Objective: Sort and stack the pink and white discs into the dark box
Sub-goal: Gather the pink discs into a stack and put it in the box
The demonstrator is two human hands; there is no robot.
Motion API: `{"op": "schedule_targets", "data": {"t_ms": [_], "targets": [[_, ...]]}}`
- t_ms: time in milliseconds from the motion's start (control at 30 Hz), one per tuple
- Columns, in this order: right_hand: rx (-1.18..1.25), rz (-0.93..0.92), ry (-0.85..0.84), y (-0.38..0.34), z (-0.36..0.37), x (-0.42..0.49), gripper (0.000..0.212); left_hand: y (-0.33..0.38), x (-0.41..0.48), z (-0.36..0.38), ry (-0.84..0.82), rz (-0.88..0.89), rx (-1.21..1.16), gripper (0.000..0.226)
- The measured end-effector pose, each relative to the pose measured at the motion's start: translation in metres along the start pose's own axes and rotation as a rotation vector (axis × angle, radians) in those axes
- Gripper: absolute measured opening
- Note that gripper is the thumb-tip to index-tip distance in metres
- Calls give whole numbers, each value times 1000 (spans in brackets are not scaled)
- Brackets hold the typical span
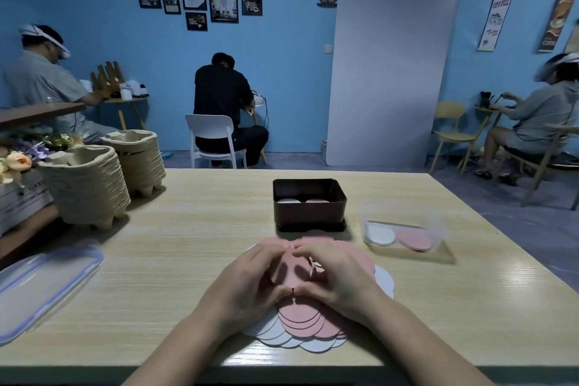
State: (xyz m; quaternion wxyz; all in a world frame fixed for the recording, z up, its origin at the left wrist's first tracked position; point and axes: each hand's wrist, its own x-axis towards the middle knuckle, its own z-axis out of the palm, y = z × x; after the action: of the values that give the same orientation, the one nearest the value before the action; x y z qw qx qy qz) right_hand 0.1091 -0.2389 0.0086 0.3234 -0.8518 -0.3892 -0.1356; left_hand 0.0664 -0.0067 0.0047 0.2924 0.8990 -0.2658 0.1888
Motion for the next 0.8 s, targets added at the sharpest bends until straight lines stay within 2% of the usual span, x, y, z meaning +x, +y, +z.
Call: {"op": "schedule_targets", "data": {"t_ms": [167, 367, 467, 800], "targets": [[49, -67, 44, 5, 8, 5, 48, -7, -2, 4, 25, 30, -11, 63], [35, -31, 144, 7, 8, -4, 38, -5, -4, 4, 58, -6, -35, 65], [45, -29, 129, 5, 7, -4, 39, -10, -4, 6, 91, -28, -9, 56], [-37, -60, -15, 7, 5, 1, 46, -10, -5, 7, 53, -29, -25, 53]]}}
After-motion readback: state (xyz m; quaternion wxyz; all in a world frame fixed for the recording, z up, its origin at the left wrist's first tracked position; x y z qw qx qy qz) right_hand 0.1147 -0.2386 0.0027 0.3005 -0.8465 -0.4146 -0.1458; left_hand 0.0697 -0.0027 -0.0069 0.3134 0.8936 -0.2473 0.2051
